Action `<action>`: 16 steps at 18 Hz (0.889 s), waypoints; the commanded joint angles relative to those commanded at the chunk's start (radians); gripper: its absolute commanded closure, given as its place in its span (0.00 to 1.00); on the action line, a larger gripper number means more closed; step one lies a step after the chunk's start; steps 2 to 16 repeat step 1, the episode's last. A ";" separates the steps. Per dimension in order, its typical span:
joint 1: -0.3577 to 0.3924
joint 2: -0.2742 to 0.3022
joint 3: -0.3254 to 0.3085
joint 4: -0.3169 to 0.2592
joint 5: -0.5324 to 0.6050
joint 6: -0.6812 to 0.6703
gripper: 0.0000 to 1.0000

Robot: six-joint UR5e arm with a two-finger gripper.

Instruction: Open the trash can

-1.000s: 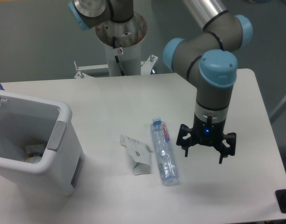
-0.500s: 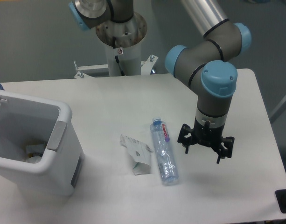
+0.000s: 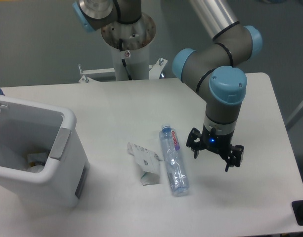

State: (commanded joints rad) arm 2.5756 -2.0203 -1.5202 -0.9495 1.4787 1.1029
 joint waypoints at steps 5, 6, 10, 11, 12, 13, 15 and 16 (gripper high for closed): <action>-0.002 0.000 -0.002 0.000 0.000 -0.002 0.00; -0.002 0.000 -0.002 0.000 0.000 -0.002 0.00; -0.002 0.000 -0.002 0.000 0.000 -0.002 0.00; -0.002 0.000 -0.002 0.000 0.000 -0.002 0.00; -0.002 0.000 -0.002 0.000 0.000 -0.002 0.00; -0.002 0.000 -0.002 0.000 0.000 -0.002 0.00; -0.002 0.000 -0.002 0.000 0.000 -0.002 0.00; -0.002 0.000 -0.002 0.000 0.000 -0.002 0.00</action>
